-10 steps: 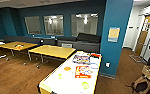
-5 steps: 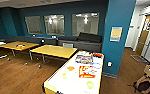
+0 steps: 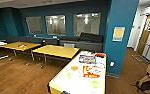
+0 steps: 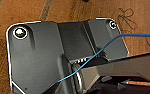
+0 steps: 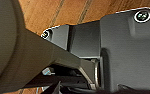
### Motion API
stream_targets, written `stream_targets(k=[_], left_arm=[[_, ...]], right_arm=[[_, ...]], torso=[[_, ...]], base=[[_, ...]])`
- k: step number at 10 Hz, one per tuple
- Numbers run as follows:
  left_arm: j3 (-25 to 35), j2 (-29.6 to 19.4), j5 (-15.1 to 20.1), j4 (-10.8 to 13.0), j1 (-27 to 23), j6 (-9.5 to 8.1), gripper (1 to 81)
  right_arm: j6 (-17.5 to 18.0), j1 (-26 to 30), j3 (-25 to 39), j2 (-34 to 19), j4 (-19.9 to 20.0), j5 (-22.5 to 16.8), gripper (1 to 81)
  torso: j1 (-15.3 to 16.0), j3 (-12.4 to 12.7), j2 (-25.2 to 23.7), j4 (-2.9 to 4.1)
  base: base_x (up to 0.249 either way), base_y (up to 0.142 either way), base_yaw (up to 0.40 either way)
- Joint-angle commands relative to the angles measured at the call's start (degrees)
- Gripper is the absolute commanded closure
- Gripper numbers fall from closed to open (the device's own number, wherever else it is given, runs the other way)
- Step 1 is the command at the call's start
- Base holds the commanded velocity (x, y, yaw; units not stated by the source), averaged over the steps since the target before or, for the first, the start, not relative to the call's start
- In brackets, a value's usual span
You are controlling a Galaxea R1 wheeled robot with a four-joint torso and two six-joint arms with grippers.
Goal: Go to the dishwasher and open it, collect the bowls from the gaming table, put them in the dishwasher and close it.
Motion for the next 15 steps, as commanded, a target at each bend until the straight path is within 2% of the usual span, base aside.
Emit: stream_targets(k=[1, 15], left_arm=[[0.75, 0.26, 2.27, 0.38, -2.29, 0.08, 1.0], [0.74, 0.52, 2.27, 0.47, -2.29, 0.08, 1.0]], right_arm=[[-0.11, 2.43, 0.27, 0.13, -0.58, -2.45, 1.0], [-0.11, 2.43, 0.01, 0.13, -0.66, -2.45, 1.0]], torso=[[0.0, 0.0, 0.0, 0.0], [-0.02, 0.02, 0.0, 0.0]], base=[[0.0, 0.168, 0.0], [0.0, 0.167, 0.0]])
